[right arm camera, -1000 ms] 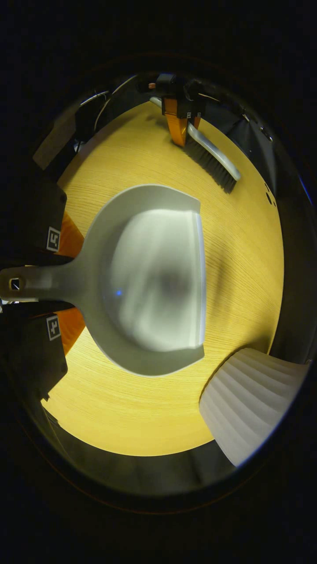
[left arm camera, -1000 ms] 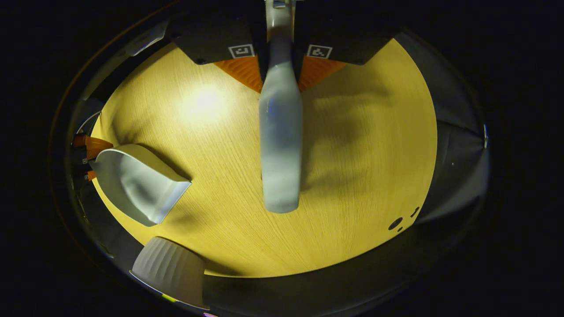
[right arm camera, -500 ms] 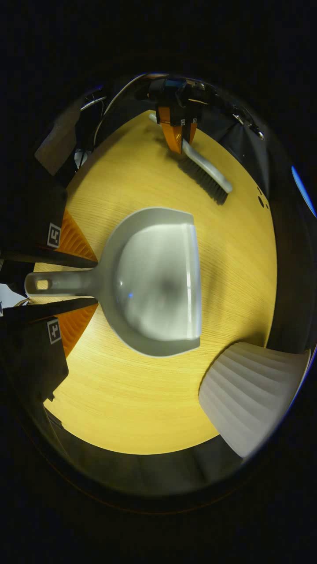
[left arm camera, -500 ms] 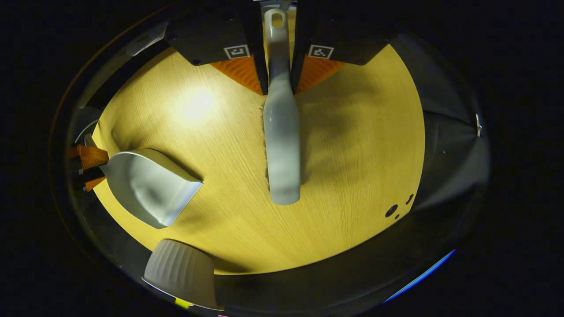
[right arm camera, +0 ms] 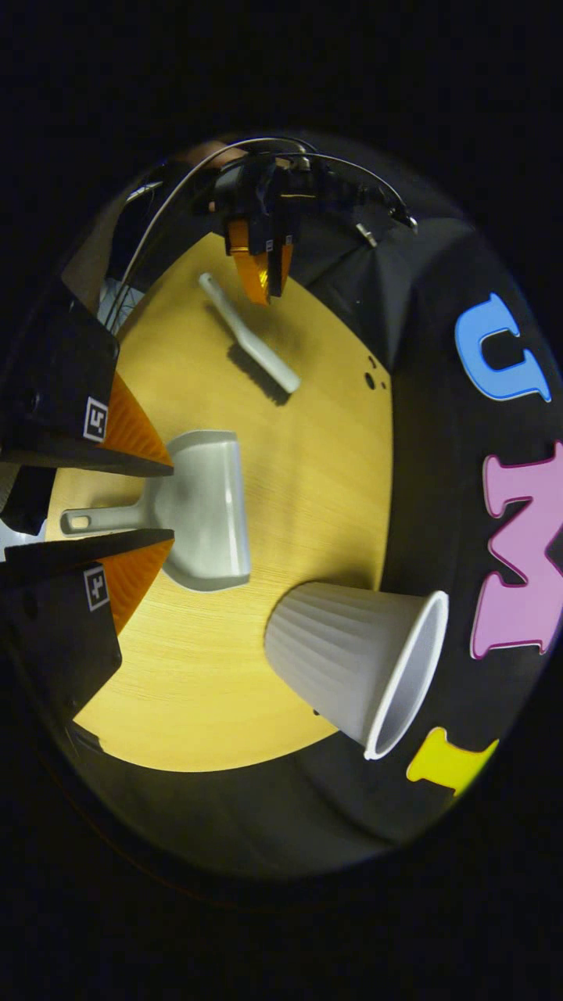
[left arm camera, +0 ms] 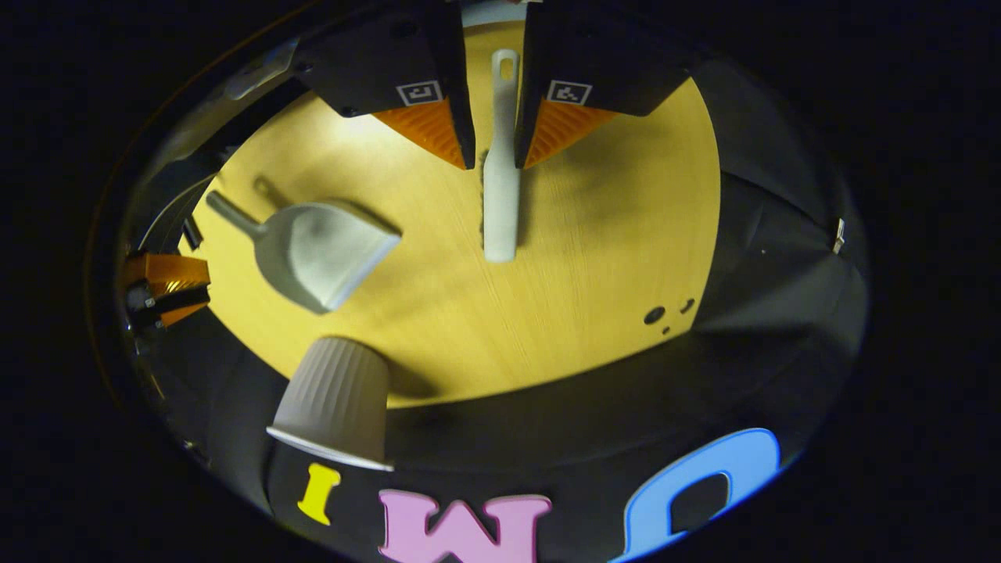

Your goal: Pick up the small broom and dustpan from the desktop, sweep the trash into the dustpan with the broom, and then empty the trash into the garbage bin.

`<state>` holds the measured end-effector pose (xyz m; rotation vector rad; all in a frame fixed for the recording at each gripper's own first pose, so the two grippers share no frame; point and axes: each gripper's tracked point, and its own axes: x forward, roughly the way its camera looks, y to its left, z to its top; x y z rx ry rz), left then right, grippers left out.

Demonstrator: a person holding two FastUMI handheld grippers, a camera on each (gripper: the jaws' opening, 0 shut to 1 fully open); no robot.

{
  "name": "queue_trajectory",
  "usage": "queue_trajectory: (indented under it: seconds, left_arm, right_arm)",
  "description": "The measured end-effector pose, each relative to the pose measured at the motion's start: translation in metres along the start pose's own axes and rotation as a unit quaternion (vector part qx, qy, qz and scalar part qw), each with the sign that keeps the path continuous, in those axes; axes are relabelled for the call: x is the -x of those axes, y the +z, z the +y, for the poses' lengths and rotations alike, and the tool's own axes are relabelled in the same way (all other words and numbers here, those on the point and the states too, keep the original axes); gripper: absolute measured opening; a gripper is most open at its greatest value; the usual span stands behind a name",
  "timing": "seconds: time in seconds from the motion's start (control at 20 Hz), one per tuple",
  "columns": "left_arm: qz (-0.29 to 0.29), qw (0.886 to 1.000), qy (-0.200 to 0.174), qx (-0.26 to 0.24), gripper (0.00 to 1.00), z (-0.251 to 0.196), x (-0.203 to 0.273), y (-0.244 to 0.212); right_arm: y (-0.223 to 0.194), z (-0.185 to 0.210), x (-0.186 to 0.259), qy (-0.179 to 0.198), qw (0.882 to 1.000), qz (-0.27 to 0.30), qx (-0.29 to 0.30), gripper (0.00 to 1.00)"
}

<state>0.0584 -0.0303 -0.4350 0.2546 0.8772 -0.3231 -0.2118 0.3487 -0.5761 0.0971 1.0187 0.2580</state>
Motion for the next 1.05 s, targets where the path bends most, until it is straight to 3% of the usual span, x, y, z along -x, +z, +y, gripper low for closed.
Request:
queue_trajectory:
  seconds: [0.2,0.25,0.35,0.45,0.5,0.65,0.8,1.05]
  left_arm:
    - [-0.13,0.991,0.009,0.012,0.34,0.003,0.045,0.056]
    - [-0.155,0.988,0.012,0.018,0.34,0.0,0.055,0.068]
    - [-0.201,0.979,0.025,0.038,0.39,-0.004,0.072,0.084]
    - [-0.238,0.968,0.035,0.066,0.33,-0.01,0.092,0.1]
    - [-0.248,0.965,0.033,0.081,0.29,-0.018,0.099,0.106]
    - [-0.272,0.956,0.035,0.103,0.34,-0.037,0.117,0.109]
    - [-0.281,0.951,0.078,0.106,0.35,-0.044,0.135,0.108]
    - [-0.271,0.949,0.108,0.124,0.35,-0.064,0.136,0.098]
  right_arm:
    - [0.054,0.006,0.023,0.005,0.992,-0.128,0.005,0.46]
    - [0.063,0.007,0.028,0.005,0.988,-0.152,0.011,0.39]
    - [0.078,0.006,0.038,0.01,0.982,-0.189,0.023,0.42]
    - [0.091,0.01,0.054,0.017,0.974,-0.223,0.041,0.42]
    - [0.1,0.009,0.063,0.018,0.969,-0.239,0.05,0.39]
    - [0.118,0.009,0.085,0.035,0.953,-0.288,0.089,0.42]
    - [0.116,0.013,0.088,0.064,0.949,-0.291,0.106,0.42]
    - [0.115,0.009,0.094,0.094,0.943,-0.299,0.116,0.4]
